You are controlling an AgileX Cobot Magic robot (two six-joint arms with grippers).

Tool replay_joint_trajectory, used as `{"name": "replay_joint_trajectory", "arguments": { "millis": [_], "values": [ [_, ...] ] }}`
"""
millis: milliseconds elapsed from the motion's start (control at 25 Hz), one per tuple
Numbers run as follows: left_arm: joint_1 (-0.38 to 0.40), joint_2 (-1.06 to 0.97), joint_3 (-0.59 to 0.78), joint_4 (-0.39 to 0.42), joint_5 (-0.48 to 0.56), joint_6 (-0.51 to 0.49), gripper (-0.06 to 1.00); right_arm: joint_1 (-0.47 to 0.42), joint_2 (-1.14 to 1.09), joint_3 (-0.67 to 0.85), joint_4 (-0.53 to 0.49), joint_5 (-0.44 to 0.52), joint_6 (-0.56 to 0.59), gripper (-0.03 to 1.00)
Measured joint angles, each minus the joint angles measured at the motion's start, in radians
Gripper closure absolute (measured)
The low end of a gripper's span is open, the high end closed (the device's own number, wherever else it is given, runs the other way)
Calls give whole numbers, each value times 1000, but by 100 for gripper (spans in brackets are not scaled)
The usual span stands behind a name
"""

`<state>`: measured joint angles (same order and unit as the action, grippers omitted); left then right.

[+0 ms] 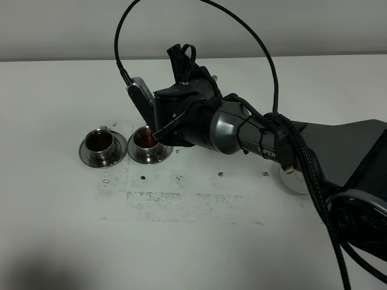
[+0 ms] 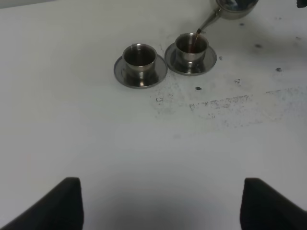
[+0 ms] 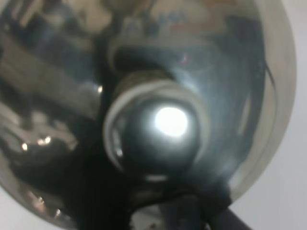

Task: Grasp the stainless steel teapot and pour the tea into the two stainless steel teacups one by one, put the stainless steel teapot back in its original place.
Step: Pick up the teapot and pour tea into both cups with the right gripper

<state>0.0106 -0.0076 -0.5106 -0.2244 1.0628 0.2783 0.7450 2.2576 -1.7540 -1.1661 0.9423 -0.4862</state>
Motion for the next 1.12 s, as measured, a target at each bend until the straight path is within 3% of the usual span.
{"name": "replay_joint_trajectory", "arguments": {
  "millis": [1120],
  "values": [
    [0, 0, 0, 0, 0, 1, 30, 0, 0, 0, -41, -6, -1, 80]
  ]
}}
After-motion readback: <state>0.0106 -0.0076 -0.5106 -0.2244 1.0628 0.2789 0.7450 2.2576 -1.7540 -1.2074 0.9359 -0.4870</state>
